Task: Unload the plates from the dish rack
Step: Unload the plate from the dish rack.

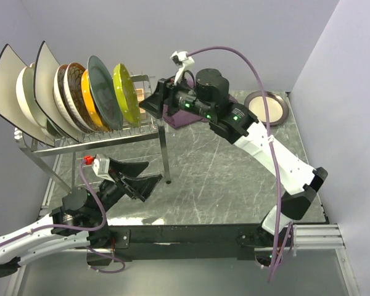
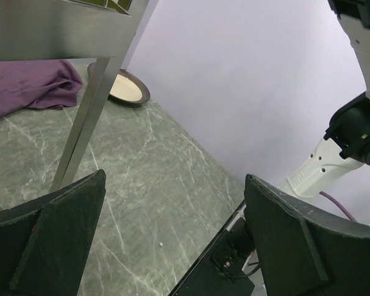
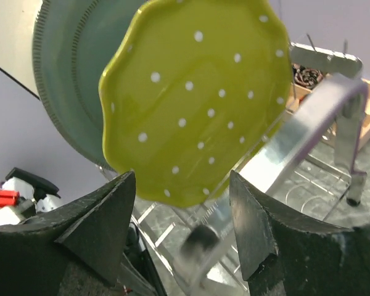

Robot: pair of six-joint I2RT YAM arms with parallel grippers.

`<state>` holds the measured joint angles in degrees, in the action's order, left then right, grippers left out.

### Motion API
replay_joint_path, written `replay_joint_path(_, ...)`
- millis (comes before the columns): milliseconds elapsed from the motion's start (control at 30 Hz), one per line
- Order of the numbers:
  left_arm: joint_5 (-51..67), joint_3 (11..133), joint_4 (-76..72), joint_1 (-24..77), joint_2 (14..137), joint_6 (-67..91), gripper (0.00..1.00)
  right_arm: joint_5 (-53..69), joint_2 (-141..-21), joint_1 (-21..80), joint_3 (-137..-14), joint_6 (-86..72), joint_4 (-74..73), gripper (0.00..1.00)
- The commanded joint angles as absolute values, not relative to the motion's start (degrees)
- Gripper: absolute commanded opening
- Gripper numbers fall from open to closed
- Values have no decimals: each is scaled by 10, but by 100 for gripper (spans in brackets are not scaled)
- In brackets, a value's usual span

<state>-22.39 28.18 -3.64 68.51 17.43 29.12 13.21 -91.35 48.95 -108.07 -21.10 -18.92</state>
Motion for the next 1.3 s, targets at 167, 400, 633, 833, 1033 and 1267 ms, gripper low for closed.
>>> replay_joint_path(167,-220,282,-57,687,187,285,99,112,-975,533,-1196,-178,-171,63)
replay_joint_path(400,-214,282,-57,687,184,287,100,94,-1014,551,-1257,-172,-179,63)
replay_joint_path(633,-216,279,-58,687,176,287,99,65,-1059,557,-1310,-178,-200,63)
replay_joint_path(833,-216,279,-60,687,180,287,99,73,-1056,556,-1295,-194,-181,60)
replay_joint_path(1033,-216,280,-60,687,183,287,100,91,-1063,556,-1288,-205,-171,57)
replay_joint_path(1267,-218,279,-61,687,182,288,99,102,-1067,555,-1286,-217,-159,47)
